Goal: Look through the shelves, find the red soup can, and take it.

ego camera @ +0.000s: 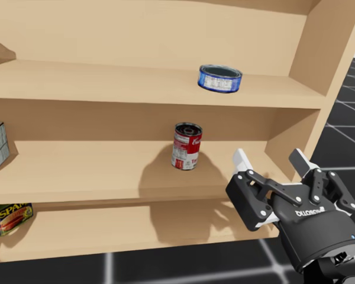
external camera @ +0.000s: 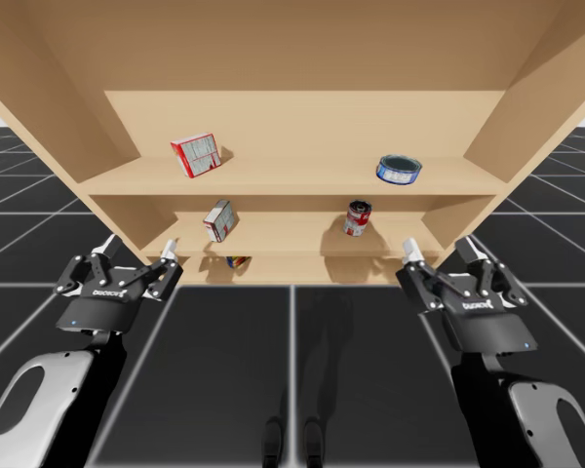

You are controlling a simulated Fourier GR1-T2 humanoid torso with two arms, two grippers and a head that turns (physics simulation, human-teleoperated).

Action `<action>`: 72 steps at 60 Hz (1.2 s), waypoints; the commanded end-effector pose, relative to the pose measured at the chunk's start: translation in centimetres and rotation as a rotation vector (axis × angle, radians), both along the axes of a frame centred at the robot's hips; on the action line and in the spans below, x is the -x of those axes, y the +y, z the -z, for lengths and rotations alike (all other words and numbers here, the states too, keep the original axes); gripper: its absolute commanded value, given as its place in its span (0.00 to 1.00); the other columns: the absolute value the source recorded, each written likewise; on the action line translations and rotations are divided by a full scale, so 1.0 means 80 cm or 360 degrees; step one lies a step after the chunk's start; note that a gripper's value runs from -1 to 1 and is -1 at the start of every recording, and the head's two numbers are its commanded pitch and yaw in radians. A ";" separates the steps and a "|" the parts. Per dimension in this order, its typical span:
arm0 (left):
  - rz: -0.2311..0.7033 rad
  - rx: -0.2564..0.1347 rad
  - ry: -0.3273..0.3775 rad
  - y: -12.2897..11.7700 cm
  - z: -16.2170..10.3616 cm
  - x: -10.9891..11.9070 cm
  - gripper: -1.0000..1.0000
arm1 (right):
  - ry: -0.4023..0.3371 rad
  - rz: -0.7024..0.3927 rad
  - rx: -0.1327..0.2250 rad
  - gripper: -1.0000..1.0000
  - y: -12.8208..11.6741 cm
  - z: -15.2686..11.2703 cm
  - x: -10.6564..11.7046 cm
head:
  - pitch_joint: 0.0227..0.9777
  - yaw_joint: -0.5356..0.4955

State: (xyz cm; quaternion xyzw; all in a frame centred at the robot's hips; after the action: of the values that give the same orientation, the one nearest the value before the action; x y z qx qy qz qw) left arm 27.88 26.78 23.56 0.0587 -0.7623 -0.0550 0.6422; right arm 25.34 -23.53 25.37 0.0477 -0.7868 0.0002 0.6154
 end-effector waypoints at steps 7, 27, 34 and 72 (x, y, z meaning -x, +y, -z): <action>-0.0010 0.0004 0.0006 0.001 0.001 0.000 0.00 | 0.0116 -0.0201 -0.0026 0.00 0.025 -0.014 0.004 | 0.53 0.29; -0.0020 0.0002 0.0008 0.001 0.003 0.000 0.00 | 0.0218 -0.0277 0.0135 0.00 0.042 -0.019 -0.027 | 0.52 0.29; -0.0024 0.0001 0.0009 0.002 0.003 0.000 0.00 | 0.0259 -0.0321 0.0116 0.00 0.053 -0.019 -0.037 | 0.52 0.28; -0.0031 0.0015 0.0011 0.007 0.002 -0.002 0.00 | 0.0425 -0.0165 0.0163 0.00 0.086 -0.005 -0.125 | 0.51 0.28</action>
State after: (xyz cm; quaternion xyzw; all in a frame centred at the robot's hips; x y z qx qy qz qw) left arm 28.00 27.22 23.37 0.0634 -0.7596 -0.0465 0.6456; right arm 33.74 -16.78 26.32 0.0662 -0.7027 0.0713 0.7048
